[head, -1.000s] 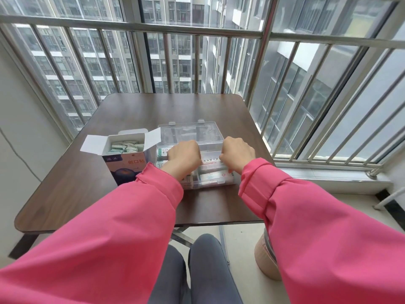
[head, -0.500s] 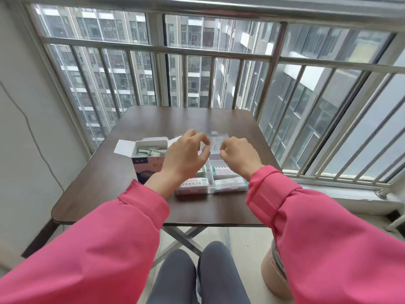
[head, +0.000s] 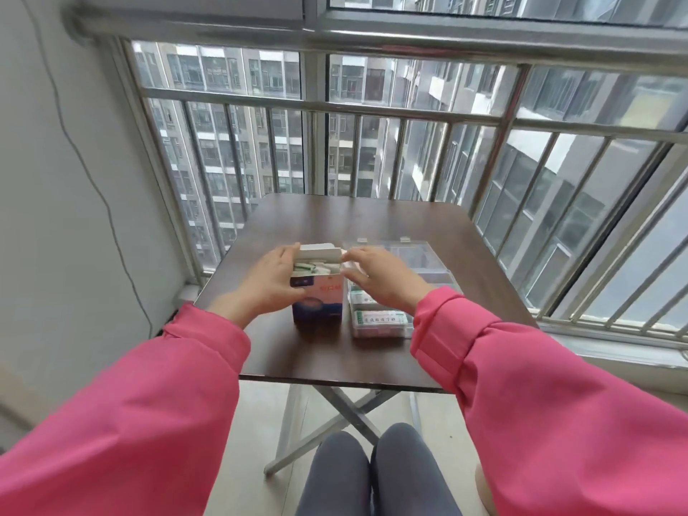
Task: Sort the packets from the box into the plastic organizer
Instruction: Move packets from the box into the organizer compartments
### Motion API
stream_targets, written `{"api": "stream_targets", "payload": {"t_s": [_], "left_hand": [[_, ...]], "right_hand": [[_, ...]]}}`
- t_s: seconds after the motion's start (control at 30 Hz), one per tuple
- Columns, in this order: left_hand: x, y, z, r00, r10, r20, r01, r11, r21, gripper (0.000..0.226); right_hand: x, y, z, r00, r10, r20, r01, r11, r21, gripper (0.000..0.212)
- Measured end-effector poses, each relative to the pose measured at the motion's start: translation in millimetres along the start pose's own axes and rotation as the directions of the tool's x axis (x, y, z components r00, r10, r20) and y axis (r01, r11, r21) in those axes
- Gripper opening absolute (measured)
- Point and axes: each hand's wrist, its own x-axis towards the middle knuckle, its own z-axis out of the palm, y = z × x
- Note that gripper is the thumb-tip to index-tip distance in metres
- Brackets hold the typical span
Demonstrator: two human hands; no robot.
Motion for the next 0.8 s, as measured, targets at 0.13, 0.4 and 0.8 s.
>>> {"api": "stream_targets", "payload": {"t_s": [0.13, 0.4, 0.8], "left_hand": [[-23, 0, 2, 0.984, 0.106, -0.144, -0.117, 0.99, -0.074, 0.081], [-38, 6, 9, 0.956, 0.12, -0.268, -0.125, 0.992, -0.002, 0.071], [-33, 1, 6, 0.979, 0.12, -0.164, -0.141, 0.982, -0.125, 0.077]], "right_hand": [[-5, -3, 3, 0.991, 0.049, -0.126, -0.043, 0.998, 0.052, 0.027], [1, -26, 11, 0.98, 0.098, -0.174, -0.12, 0.985, -0.12, 0.02], [18, -40, 13, 0.988, 0.07, -0.136, -0.115, 0.927, -0.358, 0.024]]}}
